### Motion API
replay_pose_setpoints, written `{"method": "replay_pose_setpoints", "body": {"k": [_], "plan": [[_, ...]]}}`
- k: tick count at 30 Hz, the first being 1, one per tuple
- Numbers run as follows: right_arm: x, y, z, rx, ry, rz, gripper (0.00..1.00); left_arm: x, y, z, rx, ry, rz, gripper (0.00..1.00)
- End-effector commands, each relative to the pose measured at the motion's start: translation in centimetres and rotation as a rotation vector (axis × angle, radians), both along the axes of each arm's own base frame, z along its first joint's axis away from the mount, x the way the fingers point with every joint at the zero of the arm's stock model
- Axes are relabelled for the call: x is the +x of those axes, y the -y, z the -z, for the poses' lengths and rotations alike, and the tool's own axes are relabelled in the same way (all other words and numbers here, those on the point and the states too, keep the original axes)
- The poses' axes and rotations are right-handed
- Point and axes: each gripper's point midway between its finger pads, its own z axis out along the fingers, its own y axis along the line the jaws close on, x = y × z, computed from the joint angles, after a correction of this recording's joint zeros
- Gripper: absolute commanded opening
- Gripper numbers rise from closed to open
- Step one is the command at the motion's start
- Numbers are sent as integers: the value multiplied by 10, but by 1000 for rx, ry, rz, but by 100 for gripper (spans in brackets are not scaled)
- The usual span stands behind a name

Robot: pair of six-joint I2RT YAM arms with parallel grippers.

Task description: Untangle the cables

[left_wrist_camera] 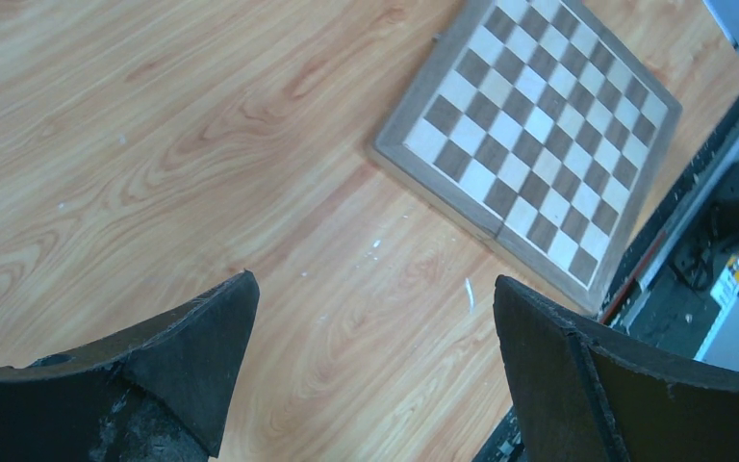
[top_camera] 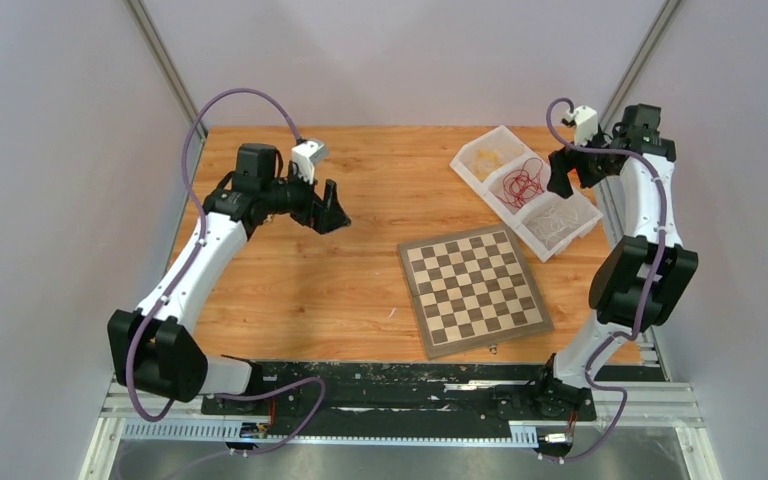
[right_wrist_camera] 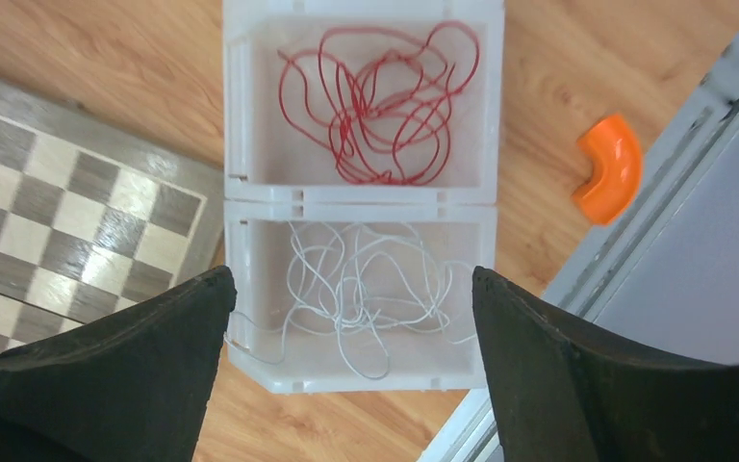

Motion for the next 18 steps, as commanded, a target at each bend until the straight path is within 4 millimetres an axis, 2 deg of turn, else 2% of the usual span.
{"method": "replay_pose_setpoints", "body": {"k": [1,2,3,4,5,6,7,8,10,12,14,18], "plan": [[6,-43,-69,168,115,-5,94,31,-21,-3,-16,-112,-158,100],[6,-56,-78,196,121,-21,96,39,-25,-12,-20,-116,-189,100],[5,-70,-85,222,126,-38,99,42,-34,4,3,-212,-219,100],[4,-86,-91,243,135,-58,100,50,-36,-9,-3,-203,-218,100],[4,-102,-96,264,146,-77,100,52,-47,6,7,-293,-240,100],[3,-117,-98,292,148,-87,100,57,-50,-1,-11,-298,-242,100],[3,-132,-101,323,158,-95,100,63,-64,7,-20,-341,-278,100],[1,-148,-98,359,151,-97,100,66,-68,7,-31,-350,-290,100],[-3,-176,-87,430,129,-101,100,74,-95,16,-4,-350,-363,100],[-16,-213,-67,461,82,-142,100,78,-118,28,74,-338,-420,100],[-29,-235,-44,453,45,-165,100,75,-132,42,146,-338,-442,100],[-54,-256,-12,441,-15,-203,100,57,-135,66,181,-381,-427,100]]}}
